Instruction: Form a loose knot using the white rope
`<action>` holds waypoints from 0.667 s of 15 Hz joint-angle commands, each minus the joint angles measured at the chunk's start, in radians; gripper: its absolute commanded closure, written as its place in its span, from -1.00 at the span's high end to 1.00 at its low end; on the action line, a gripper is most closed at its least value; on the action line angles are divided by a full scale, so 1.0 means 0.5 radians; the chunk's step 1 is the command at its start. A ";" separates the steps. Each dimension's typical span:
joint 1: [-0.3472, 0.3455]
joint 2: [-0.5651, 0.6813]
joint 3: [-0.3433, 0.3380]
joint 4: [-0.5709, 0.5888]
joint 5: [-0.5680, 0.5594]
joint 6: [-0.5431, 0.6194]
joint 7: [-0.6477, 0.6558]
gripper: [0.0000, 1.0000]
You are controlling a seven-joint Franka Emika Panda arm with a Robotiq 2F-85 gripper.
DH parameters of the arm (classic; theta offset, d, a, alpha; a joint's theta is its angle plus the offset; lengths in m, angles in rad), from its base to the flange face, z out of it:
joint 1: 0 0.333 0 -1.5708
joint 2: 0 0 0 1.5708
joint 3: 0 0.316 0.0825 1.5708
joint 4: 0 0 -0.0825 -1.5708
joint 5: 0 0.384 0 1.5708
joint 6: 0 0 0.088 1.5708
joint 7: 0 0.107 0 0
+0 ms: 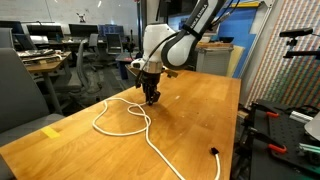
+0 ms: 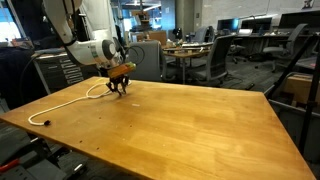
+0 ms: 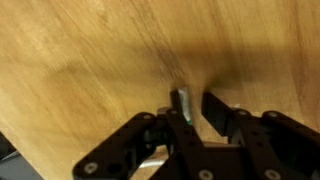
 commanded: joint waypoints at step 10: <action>-0.038 -0.067 -0.318 0.236 -0.110 -0.269 0.037 -0.79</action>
